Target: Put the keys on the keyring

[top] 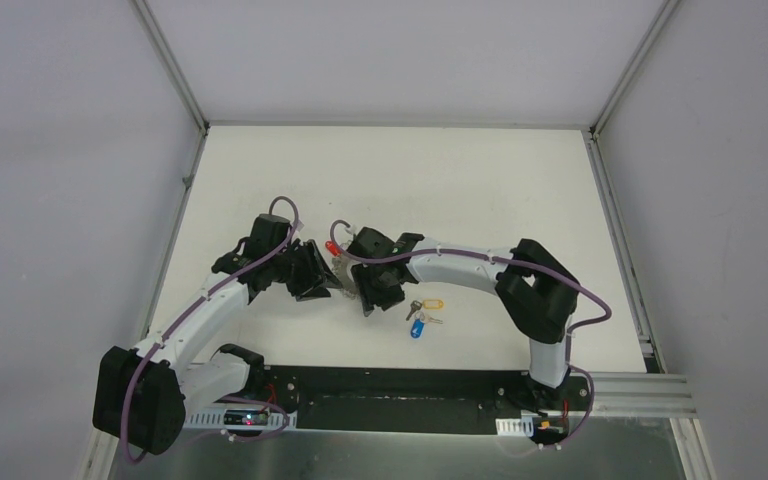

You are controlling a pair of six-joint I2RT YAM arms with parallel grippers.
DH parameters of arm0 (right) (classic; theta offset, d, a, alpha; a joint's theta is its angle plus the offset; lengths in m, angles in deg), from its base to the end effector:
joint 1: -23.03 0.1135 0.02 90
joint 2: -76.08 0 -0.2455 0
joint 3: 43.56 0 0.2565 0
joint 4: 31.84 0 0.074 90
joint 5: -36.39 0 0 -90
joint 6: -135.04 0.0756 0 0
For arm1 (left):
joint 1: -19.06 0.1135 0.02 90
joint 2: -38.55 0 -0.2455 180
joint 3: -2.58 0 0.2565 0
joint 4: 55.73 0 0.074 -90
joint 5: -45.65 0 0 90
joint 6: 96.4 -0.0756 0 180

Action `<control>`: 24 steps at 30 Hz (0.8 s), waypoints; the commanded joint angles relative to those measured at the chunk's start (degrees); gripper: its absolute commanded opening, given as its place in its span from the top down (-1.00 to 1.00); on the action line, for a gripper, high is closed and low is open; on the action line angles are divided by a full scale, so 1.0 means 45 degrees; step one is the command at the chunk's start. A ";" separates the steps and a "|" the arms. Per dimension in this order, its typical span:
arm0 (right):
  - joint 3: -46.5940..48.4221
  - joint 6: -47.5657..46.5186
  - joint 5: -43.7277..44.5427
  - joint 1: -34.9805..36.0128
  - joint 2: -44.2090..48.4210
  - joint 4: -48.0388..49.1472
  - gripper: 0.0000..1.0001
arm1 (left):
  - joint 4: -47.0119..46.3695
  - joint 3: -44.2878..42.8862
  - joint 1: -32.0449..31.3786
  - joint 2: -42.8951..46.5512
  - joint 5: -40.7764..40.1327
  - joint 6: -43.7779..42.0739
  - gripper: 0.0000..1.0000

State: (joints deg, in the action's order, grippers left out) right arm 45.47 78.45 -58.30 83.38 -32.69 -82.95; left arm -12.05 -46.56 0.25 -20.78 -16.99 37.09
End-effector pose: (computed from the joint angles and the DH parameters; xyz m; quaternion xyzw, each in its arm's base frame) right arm 0.1873 0.3415 0.1182 -0.2361 0.9566 0.1489 0.0842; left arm 0.2069 -0.1072 0.1653 -0.1258 0.9181 -0.3483 0.1416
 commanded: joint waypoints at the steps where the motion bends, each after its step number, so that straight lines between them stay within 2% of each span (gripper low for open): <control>1: 0.0150 0.0356 0.0957 -0.0034 -0.0007 0.0335 0.01 | -0.0394 0.0161 -0.0078 0.0255 -0.0158 -0.0019 0.14; 13: 0.0260 0.0015 0.2319 -0.0053 0.0431 0.1158 0.00 | -0.0405 0.0278 -0.0078 0.0299 -0.0200 -0.0018 0.14; 18: 0.0170 -0.0392 0.1893 -0.0053 0.0654 0.1543 0.18 | -0.0393 0.0263 -0.0078 0.0290 -0.0185 -0.0044 0.14; 22: 0.0174 -0.0526 0.1784 -0.0051 0.0811 0.1552 0.47 | -0.0409 0.0258 -0.0078 0.0304 -0.0180 -0.0067 0.14; 24: 0.0236 -0.0699 0.1756 -0.0044 0.0915 0.1559 0.50 | -0.0410 0.0258 -0.0078 0.0279 -0.0170 -0.0072 0.14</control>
State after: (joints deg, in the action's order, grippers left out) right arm 45.50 76.92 -50.04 83.23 -32.91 -77.94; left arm -12.12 -45.69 0.25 -20.56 -17.21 37.09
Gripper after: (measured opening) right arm 0.265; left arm 0.431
